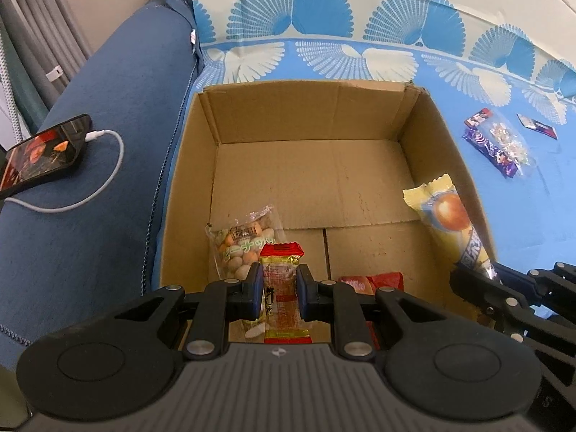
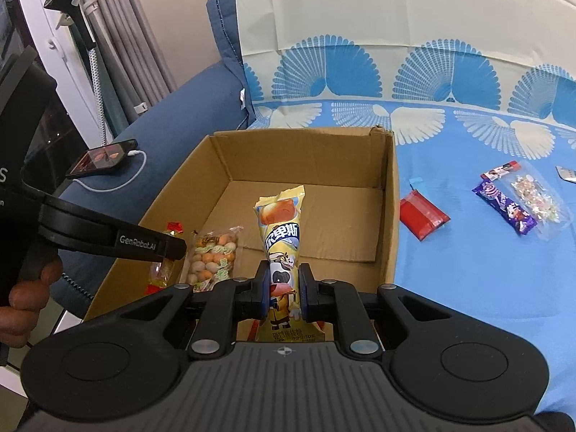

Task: Organize snacks

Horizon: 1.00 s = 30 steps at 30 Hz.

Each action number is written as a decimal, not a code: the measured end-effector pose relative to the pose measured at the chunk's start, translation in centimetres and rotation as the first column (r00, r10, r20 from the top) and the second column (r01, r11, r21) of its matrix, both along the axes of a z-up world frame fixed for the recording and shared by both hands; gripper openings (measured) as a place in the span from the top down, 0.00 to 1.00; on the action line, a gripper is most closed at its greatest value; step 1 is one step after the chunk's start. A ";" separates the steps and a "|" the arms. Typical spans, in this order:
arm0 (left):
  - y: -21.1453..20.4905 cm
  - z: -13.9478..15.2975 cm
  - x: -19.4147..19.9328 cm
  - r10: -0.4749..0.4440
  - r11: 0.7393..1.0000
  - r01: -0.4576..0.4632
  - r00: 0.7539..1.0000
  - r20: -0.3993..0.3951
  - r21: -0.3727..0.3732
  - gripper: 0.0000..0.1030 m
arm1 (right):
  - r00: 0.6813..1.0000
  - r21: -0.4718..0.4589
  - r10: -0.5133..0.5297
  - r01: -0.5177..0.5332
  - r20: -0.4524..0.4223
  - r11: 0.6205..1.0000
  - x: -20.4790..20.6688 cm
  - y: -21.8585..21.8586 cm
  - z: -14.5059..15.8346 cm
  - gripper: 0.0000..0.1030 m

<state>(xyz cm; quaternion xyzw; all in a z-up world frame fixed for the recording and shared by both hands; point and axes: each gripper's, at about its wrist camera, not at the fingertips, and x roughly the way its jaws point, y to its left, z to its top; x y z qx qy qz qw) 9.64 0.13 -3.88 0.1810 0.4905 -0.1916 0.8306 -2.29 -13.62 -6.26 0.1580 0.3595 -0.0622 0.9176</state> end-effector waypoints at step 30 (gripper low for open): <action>3.8 -1.0 -1.2 0.096 0.995 -0.095 0.994 -0.043 0.031 0.00 | 0.995 0.017 -0.019 0.021 -0.102 1.000 0.9 0.8 -1.4 0.18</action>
